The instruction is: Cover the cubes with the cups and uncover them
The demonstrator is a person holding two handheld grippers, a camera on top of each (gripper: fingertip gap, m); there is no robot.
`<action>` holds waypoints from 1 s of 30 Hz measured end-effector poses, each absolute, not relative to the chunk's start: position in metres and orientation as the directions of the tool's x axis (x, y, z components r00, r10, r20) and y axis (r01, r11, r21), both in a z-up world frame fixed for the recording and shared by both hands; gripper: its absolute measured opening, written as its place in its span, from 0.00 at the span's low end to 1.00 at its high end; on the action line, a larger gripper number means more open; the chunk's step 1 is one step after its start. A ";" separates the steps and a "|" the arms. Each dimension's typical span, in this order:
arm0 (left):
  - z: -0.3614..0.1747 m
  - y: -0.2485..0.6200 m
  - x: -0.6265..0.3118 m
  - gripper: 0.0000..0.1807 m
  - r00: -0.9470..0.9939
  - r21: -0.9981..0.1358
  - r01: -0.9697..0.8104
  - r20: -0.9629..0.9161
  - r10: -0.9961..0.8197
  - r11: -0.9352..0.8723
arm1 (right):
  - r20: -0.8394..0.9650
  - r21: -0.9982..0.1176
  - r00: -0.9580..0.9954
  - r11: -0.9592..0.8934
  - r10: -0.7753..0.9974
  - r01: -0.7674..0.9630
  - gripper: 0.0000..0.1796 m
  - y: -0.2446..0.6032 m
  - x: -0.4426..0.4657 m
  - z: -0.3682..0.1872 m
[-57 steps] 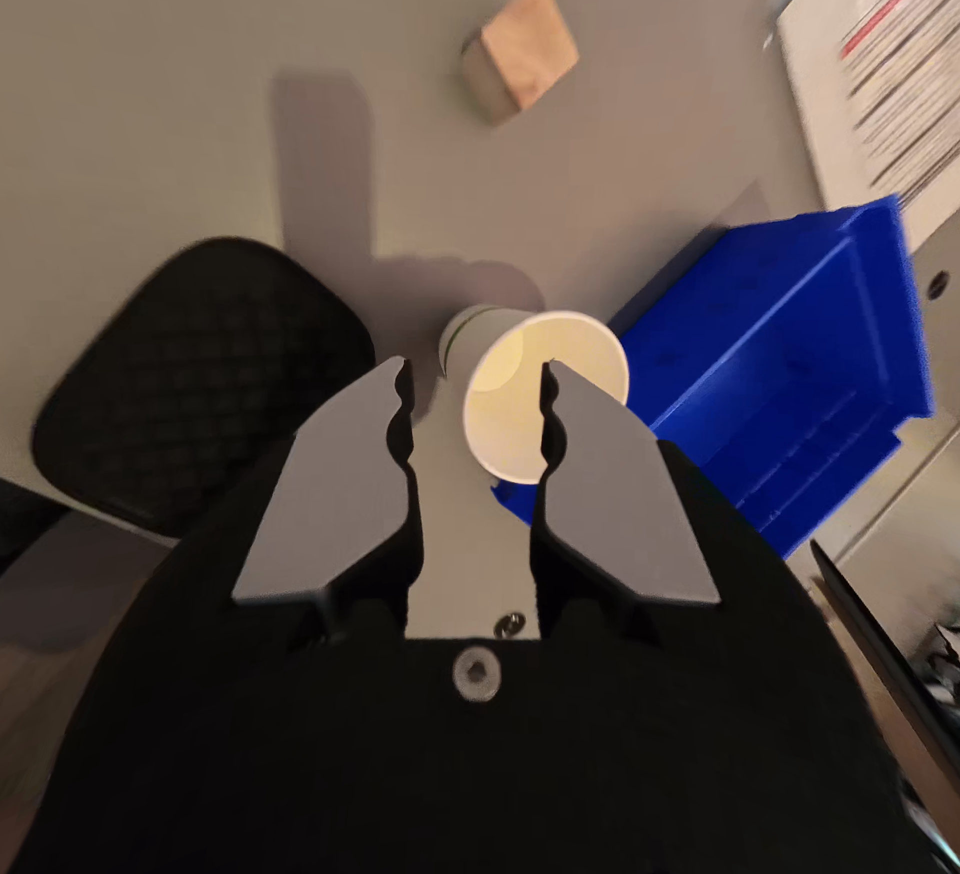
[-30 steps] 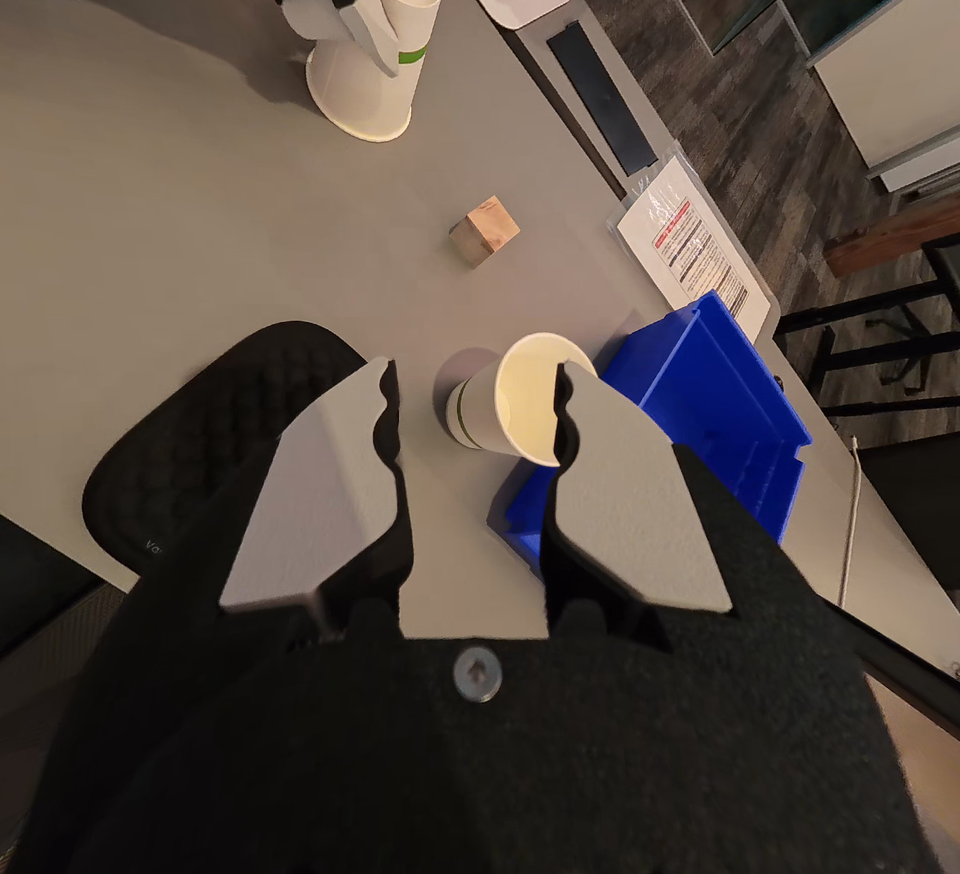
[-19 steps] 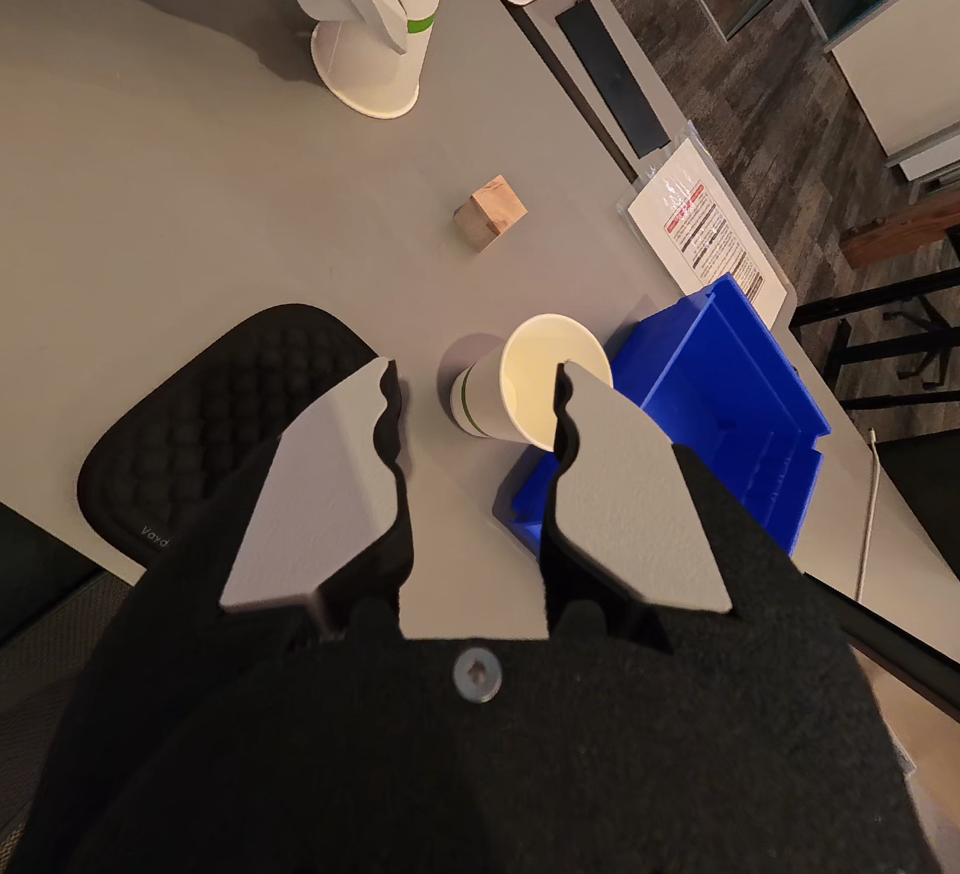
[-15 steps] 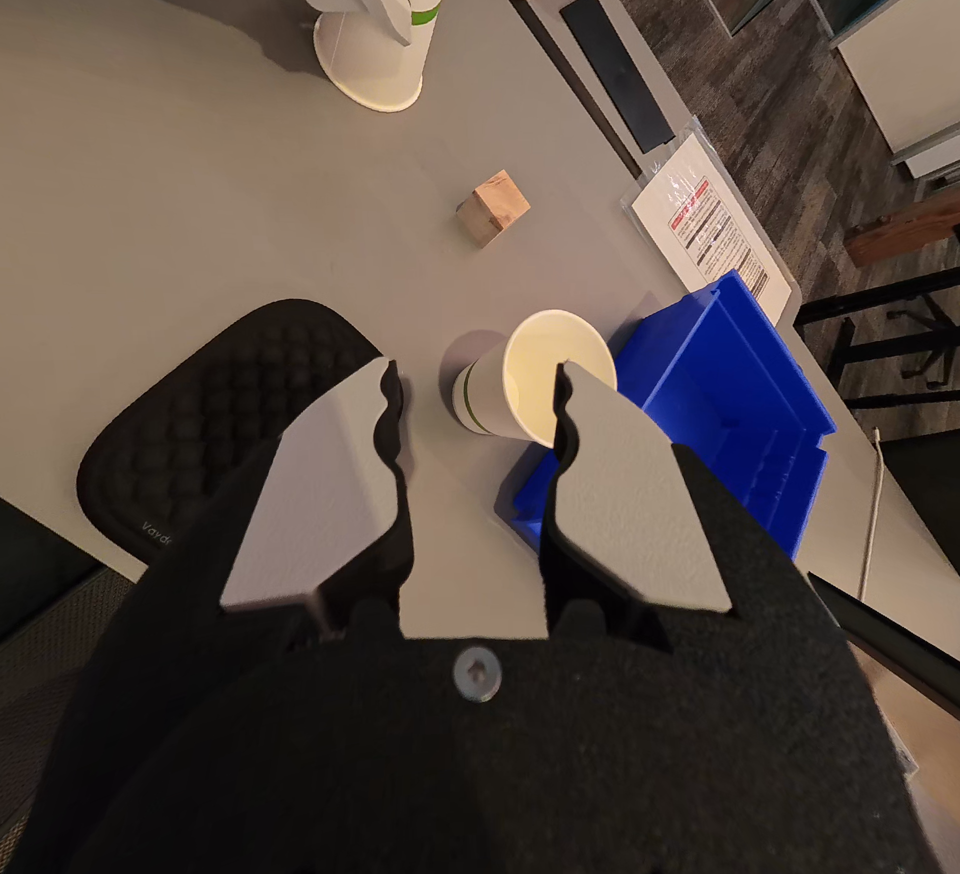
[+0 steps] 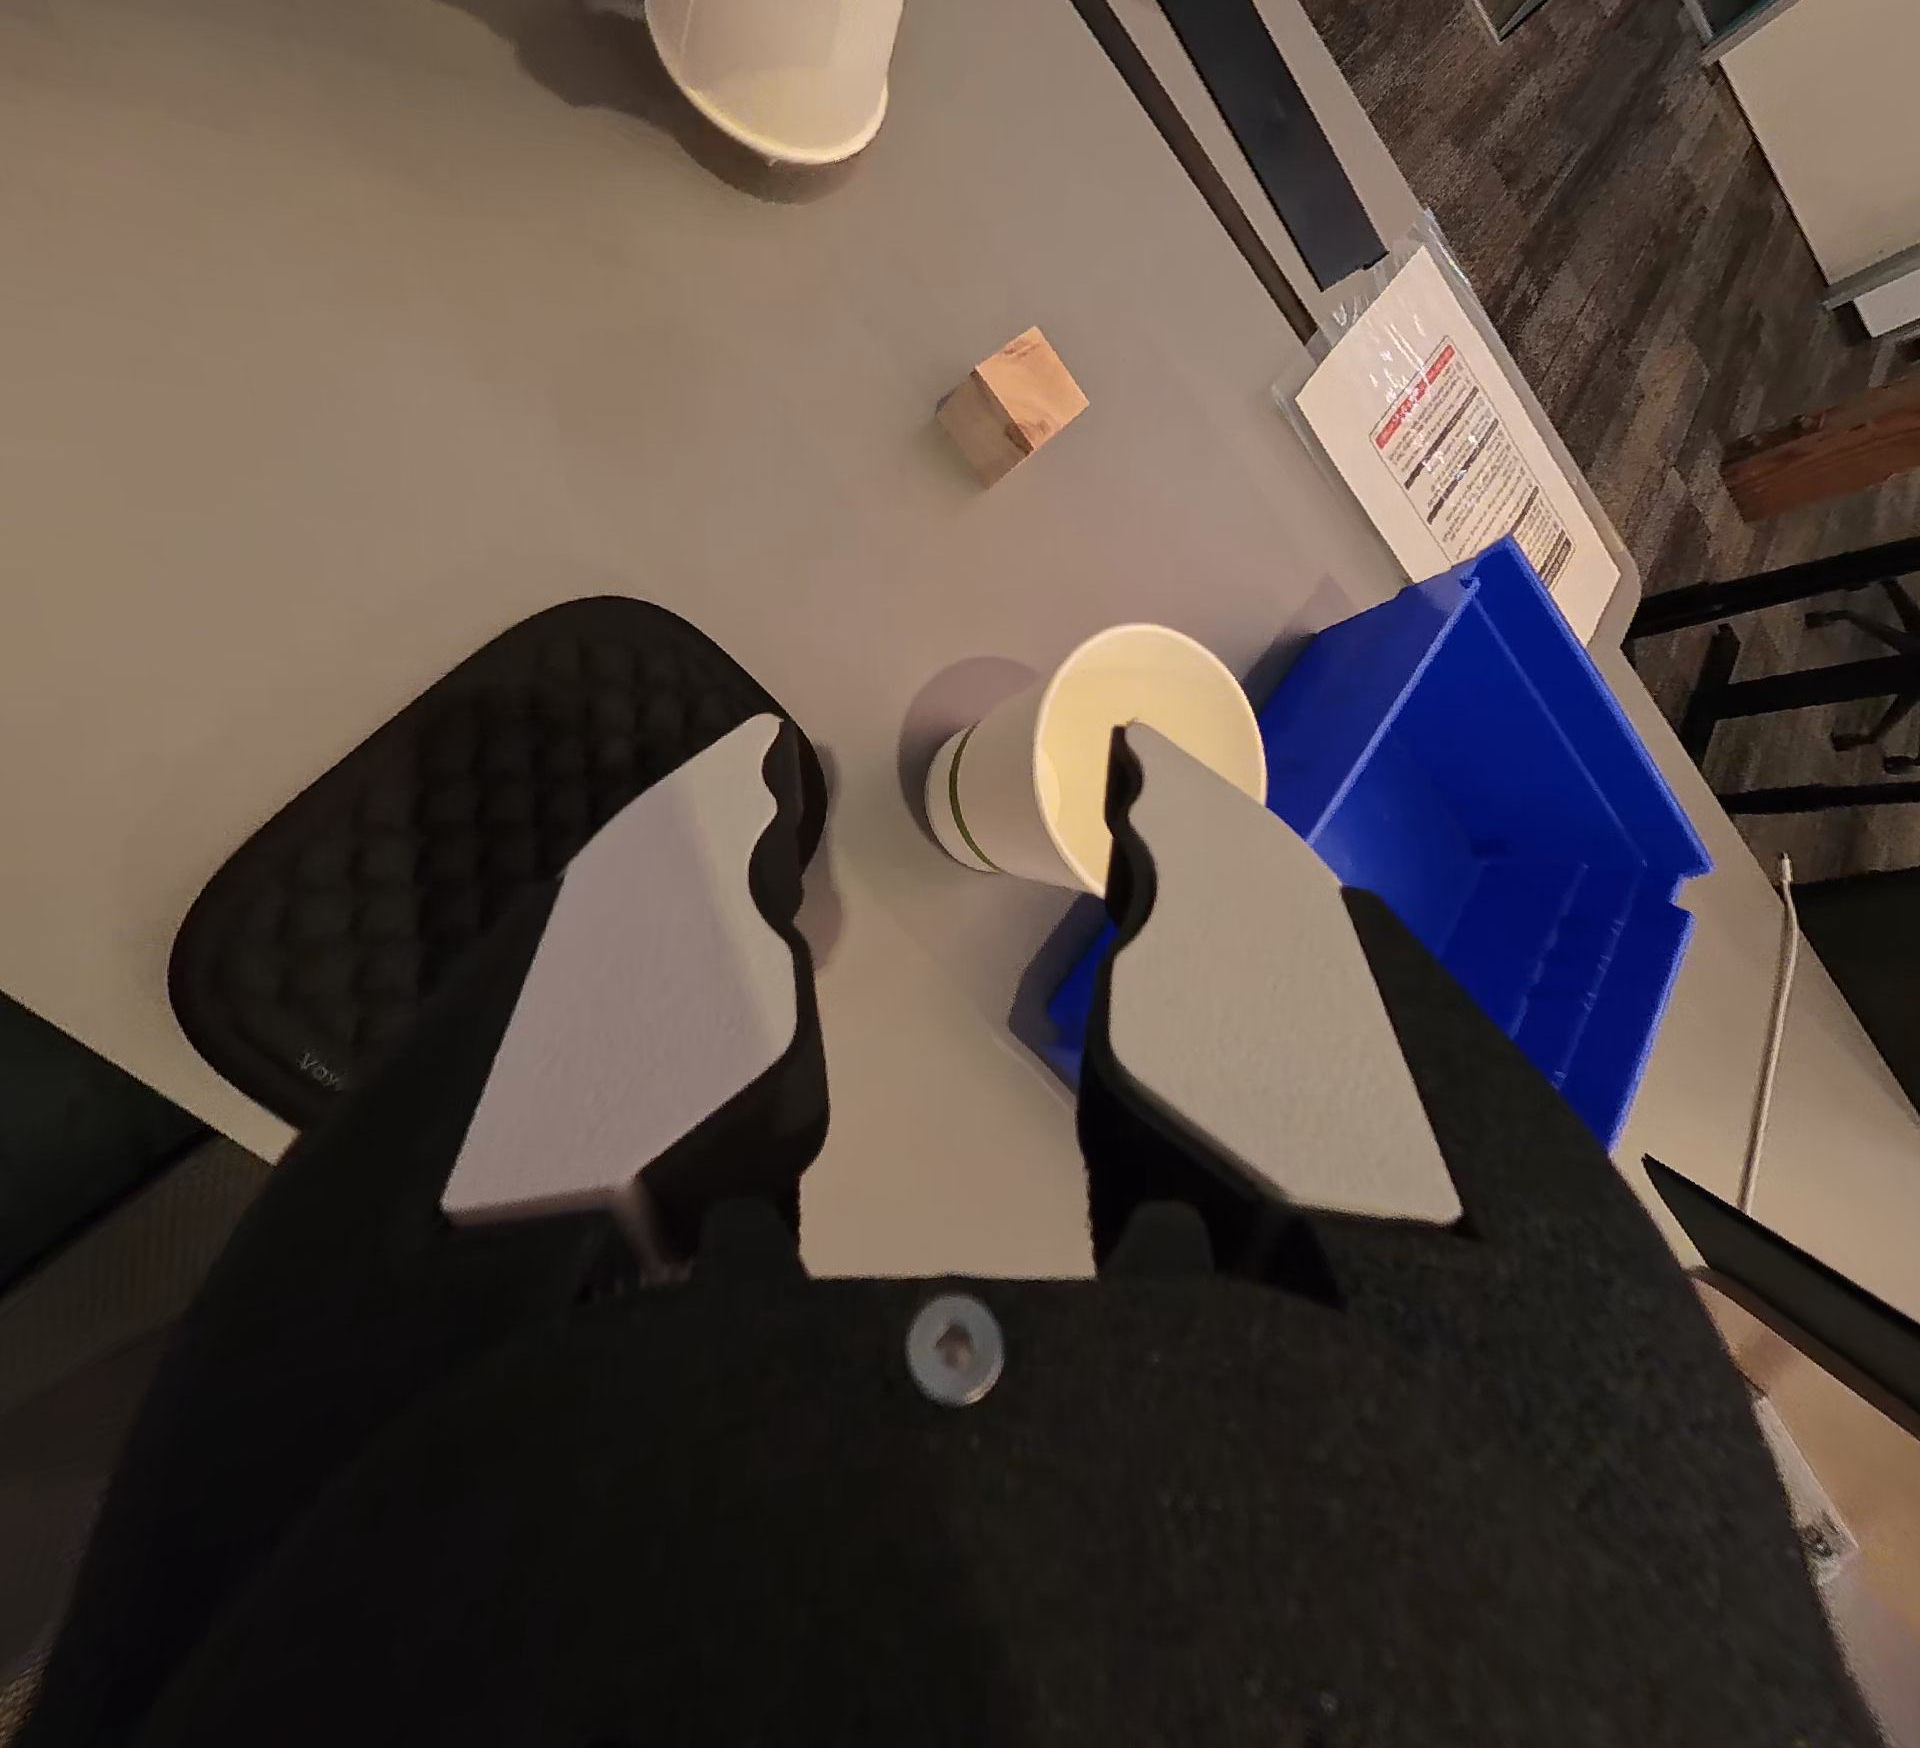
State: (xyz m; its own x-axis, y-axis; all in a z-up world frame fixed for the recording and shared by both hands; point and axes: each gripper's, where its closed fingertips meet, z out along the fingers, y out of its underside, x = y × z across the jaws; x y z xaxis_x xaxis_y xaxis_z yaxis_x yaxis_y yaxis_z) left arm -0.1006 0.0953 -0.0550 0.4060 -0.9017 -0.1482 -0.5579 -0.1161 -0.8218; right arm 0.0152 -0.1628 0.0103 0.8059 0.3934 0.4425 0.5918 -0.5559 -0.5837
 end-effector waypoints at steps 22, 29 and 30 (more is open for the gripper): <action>0.091 0.006 -0.122 0.47 0.159 -0.981 -0.188 0.016 -0.987 -0.046 | -0.036 -0.936 0.829 -0.310 0.558 0.168 0.33 -0.062 -0.109 -0.002; 0.104 -0.013 -0.124 0.47 0.117 -0.987 -0.161 -0.020 -0.993 0.001 | -0.239 -0.970 0.672 -0.208 0.701 -0.129 0.28 -0.055 -0.143 0.030; 0.104 -0.015 -0.124 0.47 0.106 -0.988 -0.158 -0.014 -0.994 -0.003 | -0.245 -0.969 0.666 -0.192 0.705 -0.153 0.27 -0.055 -0.143 0.034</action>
State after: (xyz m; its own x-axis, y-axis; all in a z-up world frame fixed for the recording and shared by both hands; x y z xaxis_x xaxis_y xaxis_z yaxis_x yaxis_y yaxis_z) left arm -0.1238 -0.0148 0.1045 0.1059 -0.9943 -0.0141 -0.1575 -0.0028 -0.9875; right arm -0.1428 -0.0552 0.0337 0.6657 0.7050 -0.2446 -0.1527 -0.1921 -0.9694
